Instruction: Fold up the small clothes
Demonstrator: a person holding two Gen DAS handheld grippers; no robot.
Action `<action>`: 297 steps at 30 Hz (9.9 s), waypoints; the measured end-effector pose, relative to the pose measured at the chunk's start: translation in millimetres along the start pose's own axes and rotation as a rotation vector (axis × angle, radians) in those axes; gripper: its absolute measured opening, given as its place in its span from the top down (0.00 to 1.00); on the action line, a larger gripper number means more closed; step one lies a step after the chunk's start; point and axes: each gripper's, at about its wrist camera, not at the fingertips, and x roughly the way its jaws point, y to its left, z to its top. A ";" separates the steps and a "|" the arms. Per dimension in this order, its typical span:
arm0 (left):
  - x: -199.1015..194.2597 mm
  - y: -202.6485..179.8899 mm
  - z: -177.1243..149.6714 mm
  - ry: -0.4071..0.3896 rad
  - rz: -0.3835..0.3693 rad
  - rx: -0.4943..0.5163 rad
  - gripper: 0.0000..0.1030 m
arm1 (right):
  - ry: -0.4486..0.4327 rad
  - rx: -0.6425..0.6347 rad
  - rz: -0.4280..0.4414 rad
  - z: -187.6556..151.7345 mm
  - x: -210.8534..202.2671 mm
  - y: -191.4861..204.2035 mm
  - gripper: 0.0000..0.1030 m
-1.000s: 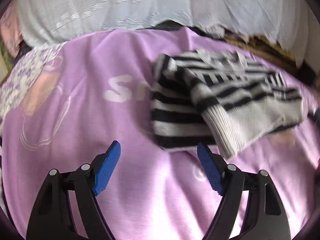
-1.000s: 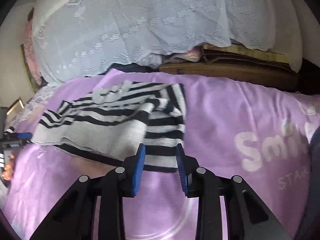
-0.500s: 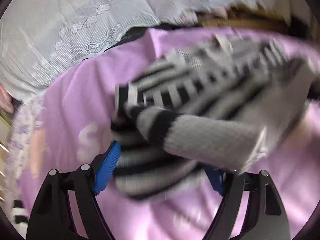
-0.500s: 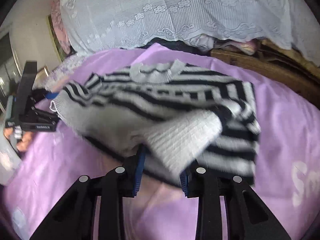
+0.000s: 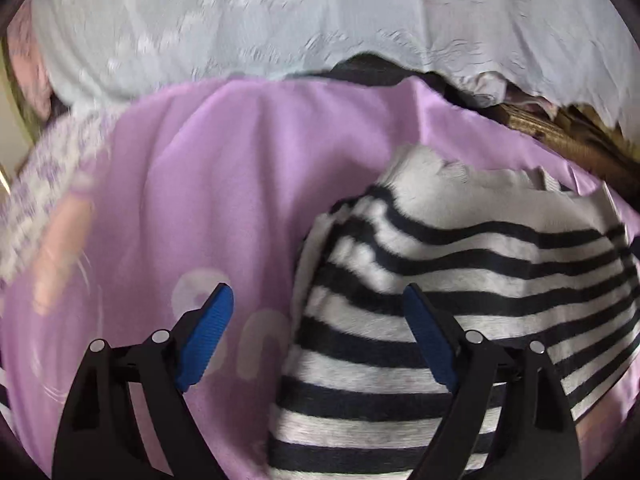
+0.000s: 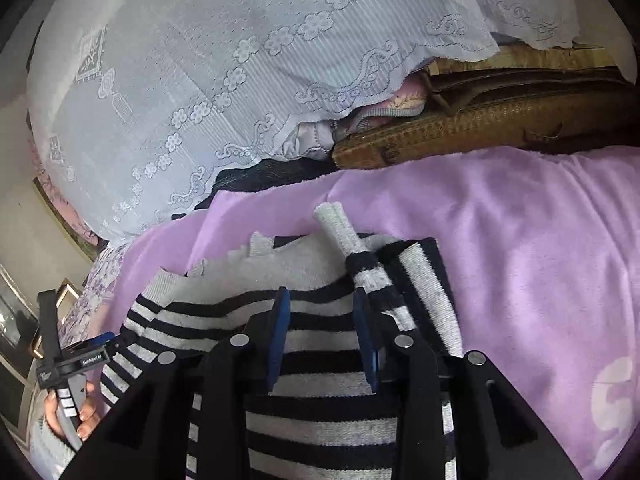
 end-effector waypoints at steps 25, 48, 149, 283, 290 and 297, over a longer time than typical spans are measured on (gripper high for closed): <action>4.8 -58.3 7.1 -0.059 -0.163 -0.026 0.05 | -0.019 -0.028 0.186 -16.6 22.0 44.9 0.64; 2.4 2.7 -21.7 -0.090 0.122 -0.217 0.04 | -0.157 -0.195 0.032 -58.0 2.1 63.7 0.05; -26.5 -81.3 -73.6 -0.047 0.132 0.052 0.04 | 0.146 -0.304 -0.300 -98.6 18.1 67.1 0.03; 9.8 -94.4 -19.2 0.069 0.031 -0.068 0.04 | -0.084 0.653 0.146 -87.8 25.7 -67.2 0.78; 5.4 -96.2 -28.1 0.025 0.043 -0.043 0.04 | -0.077 0.620 0.113 -86.2 24.8 -63.7 0.79; -9.7 -122.2 -41.5 -0.009 0.052 0.081 0.04 | -0.068 0.613 0.118 -85.3 26.2 -63.6 0.78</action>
